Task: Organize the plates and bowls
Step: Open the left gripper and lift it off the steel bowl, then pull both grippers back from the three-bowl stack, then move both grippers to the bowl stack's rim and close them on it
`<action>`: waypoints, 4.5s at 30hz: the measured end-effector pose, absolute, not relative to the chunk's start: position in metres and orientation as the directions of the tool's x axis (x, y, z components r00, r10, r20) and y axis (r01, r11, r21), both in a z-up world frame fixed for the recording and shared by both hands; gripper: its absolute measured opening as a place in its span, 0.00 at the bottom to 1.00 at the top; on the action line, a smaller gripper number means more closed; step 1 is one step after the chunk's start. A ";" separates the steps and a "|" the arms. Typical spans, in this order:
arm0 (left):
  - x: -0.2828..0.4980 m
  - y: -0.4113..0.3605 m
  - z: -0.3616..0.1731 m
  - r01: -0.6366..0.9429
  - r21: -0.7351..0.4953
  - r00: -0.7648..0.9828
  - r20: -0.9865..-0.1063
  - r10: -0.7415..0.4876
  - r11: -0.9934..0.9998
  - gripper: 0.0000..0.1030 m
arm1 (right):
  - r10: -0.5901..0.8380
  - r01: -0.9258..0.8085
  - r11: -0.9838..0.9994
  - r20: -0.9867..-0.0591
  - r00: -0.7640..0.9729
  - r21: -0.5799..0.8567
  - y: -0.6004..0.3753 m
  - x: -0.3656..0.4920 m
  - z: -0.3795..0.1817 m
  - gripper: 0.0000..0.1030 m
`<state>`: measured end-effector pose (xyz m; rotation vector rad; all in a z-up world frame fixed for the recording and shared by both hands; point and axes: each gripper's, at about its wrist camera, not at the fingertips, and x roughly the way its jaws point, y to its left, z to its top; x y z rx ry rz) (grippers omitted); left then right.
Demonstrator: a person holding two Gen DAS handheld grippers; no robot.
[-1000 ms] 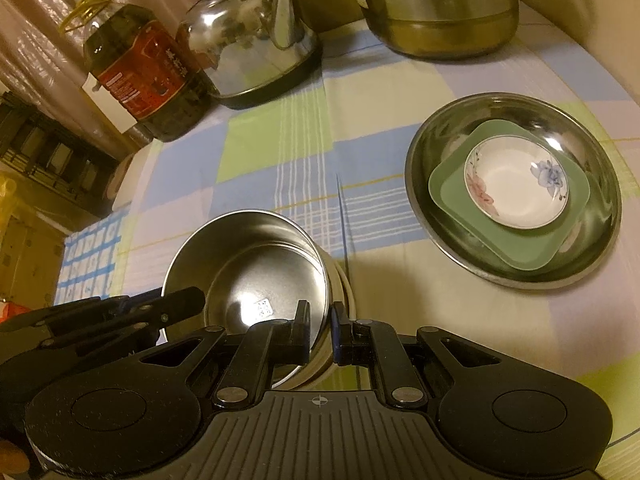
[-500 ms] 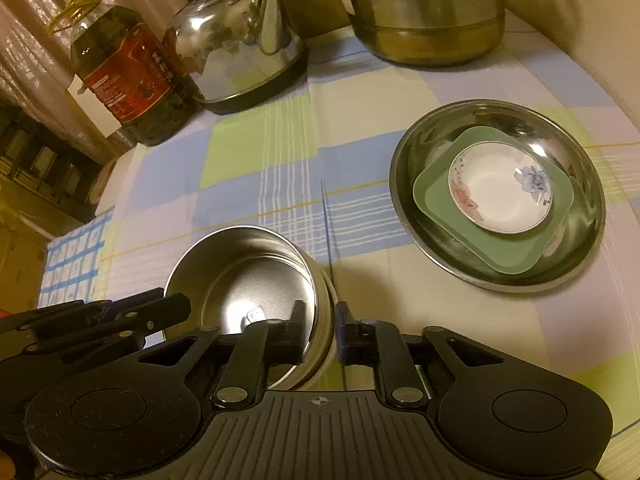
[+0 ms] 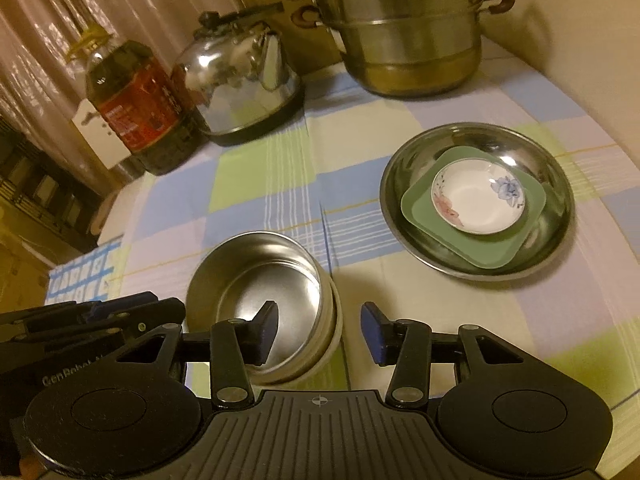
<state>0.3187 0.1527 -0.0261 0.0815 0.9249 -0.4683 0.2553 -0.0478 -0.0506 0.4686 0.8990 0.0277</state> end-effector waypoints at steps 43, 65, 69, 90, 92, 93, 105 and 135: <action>0.101 0.094 -0.018 0.205 -0.115 0.519 -0.829 -0.207 0.972 0.24 | 0.328 -0.073 0.936 -0.779 0.535 0.344 -0.131 0.066 -0.053 0.45; 0.087 0.072 -0.015 0.179 -0.085 0.542 -0.823 -0.171 0.980 0.24 | 0.355 -0.108 0.929 -0.764 0.539 0.355 -0.148 0.059 -0.052 0.45; 0.085 0.069 -0.013 0.166 -0.079 0.555 -0.816 -0.159 0.983 0.24 | 0.361 -0.120 0.927 -0.761 0.539 0.355 -0.152 0.058 -0.052 0.45; 0.169 0.092 -0.012 0.185 -0.081 0.593 -0.785 -0.177 0.979 0.24 | 0.333 -0.071 0.929 -0.741 0.582 0.362 -0.152 0.121 -0.051 0.45; 0.181 0.097 -0.012 0.188 -0.080 0.596 -0.783 -0.178 0.979 0.24 | 0.333 -0.068 0.929 -0.743 0.580 0.363 -0.147 0.135 -0.052 0.45; 0.188 0.101 -0.013 0.188 -0.080 0.596 -0.783 -0.179 0.979 0.24 | 0.335 -0.069 0.929 -0.743 0.579 0.365 -0.144 0.140 -0.053 0.45; 0.267 0.131 -0.023 0.174 -0.112 0.592 -0.782 -0.195 0.978 0.24 | 0.376 -0.086 0.906 -0.694 0.614 0.415 -0.110 0.218 -0.061 0.45; 0.346 0.134 -0.063 0.218 -0.110 0.502 -0.839 -0.209 0.970 0.12 | 0.445 -0.093 0.870 -0.690 0.571 0.484 -0.073 0.308 -0.106 0.26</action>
